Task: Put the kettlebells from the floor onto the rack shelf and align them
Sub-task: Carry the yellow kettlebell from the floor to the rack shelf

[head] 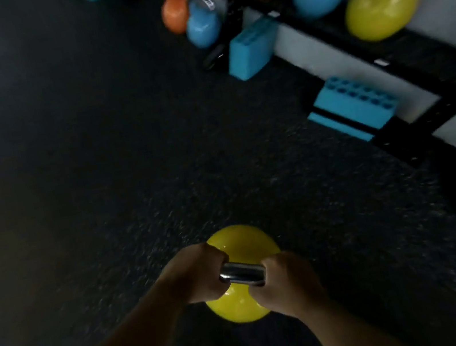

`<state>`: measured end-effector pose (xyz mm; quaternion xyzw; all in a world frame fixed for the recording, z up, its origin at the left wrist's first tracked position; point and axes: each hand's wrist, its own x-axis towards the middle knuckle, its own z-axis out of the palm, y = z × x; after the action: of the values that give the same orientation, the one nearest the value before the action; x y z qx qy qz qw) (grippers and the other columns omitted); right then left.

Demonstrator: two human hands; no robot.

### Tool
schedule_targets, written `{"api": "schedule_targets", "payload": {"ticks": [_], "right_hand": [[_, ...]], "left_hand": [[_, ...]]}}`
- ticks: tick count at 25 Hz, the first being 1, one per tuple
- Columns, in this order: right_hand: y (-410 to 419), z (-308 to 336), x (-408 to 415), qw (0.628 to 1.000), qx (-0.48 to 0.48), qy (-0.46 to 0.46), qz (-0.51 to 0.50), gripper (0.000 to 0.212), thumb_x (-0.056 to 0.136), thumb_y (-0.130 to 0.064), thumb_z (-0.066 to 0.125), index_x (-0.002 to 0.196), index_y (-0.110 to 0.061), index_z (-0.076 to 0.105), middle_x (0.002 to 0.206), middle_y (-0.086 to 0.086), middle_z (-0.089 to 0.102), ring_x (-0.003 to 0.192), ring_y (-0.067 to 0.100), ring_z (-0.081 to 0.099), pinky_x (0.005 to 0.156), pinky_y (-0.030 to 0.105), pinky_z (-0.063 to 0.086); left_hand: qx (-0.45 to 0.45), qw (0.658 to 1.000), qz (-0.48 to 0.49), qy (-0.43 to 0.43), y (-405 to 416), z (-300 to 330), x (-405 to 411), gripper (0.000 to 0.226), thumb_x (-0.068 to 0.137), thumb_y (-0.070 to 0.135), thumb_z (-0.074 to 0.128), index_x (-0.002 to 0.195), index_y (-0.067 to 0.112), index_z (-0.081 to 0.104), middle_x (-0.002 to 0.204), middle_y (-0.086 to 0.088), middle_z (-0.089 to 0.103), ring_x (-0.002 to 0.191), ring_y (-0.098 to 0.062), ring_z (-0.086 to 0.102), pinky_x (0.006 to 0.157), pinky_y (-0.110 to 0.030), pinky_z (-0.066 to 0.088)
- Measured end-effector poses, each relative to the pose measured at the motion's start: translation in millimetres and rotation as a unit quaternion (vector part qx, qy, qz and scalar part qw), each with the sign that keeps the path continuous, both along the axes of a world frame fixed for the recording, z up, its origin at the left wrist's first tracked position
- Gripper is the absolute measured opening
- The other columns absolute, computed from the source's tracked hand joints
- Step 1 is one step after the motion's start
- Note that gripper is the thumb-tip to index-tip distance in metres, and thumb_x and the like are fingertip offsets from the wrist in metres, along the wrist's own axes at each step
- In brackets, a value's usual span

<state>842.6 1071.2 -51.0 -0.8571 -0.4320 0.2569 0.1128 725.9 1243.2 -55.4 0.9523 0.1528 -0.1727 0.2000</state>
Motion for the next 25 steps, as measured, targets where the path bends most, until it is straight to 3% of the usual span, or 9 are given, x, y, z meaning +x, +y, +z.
{"api": "schedule_targets", "payload": {"ticks": [4, 8, 14, 17, 25], "right_hand": [[-14.4, 35.3, 128.5, 0.997, -0.003, -0.063, -0.043, 0.036, 0.070, -0.055, 0.059, 0.080, -0.020, 0.066, 0.086, 0.004, 0.073, 0.083, 0.024, 0.069, 0.062, 0.032, 0.049], [-11.5, 63.2, 237.5, 0.992, -0.031, -0.090, -0.084, 0.027, 0.072, -0.053, 0.057, 0.073, -0.026, 0.053, 0.084, 0.003, 0.070, 0.082, 0.025, 0.067, 0.059, 0.029, 0.038], [-18.7, 95.7, 393.4, 0.978, -0.034, -0.161, -0.125, 0.038, 0.070, -0.055, 0.051, 0.084, -0.022, 0.066, 0.085, 0.003, 0.071, 0.082, 0.029, 0.067, 0.063, 0.031, 0.040], [-25.8, 107.5, 474.3, 0.970, -0.012, -0.190, -0.152, 0.036, 0.071, -0.055, 0.055, 0.083, -0.023, 0.067, 0.082, 0.001, 0.071, 0.081, 0.027, 0.067, 0.061, 0.031, 0.042], [-53.9, 152.7, 652.0, 0.939, 0.073, -0.214, -0.259, 0.031, 0.070, -0.043, 0.062, 0.089, -0.020, 0.071, 0.082, 0.009, 0.074, 0.077, 0.036, 0.070, 0.063, 0.031, 0.050]], "left_hand": [[0.004, 0.996, -0.085, -0.034, 1.2, 34.0, 152.6, 0.017, 0.065, 0.044, 0.053, 0.070, 0.027, 0.054, 0.070, 0.004, 0.063, 0.065, -0.017, 0.062, 0.051, -0.026, 0.038], [-0.002, 0.987, -0.145, -0.073, 9.6, 49.9, 280.0, 0.025, 0.067, 0.043, 0.052, 0.077, 0.021, 0.061, 0.079, -0.004, 0.068, 0.073, -0.024, 0.065, 0.053, -0.027, 0.038], [-0.015, 0.974, -0.198, -0.110, 11.4, 87.6, 455.3, 0.019, 0.069, 0.038, 0.057, 0.072, 0.019, 0.061, 0.073, -0.003, 0.067, 0.066, -0.023, 0.065, 0.050, -0.027, 0.043], [-0.016, 0.965, -0.225, -0.132, 7.7, 107.1, 545.0, 0.013, 0.070, 0.036, 0.058, 0.068, 0.024, 0.056, 0.073, -0.003, 0.067, 0.066, -0.025, 0.066, 0.050, -0.026, 0.039], [0.033, 0.941, -0.275, -0.195, -21.4, 155.6, 756.3, 0.016, 0.076, 0.036, 0.064, 0.083, 0.021, 0.067, 0.082, -0.004, 0.071, 0.072, -0.027, 0.067, 0.055, -0.031, 0.049]]}}
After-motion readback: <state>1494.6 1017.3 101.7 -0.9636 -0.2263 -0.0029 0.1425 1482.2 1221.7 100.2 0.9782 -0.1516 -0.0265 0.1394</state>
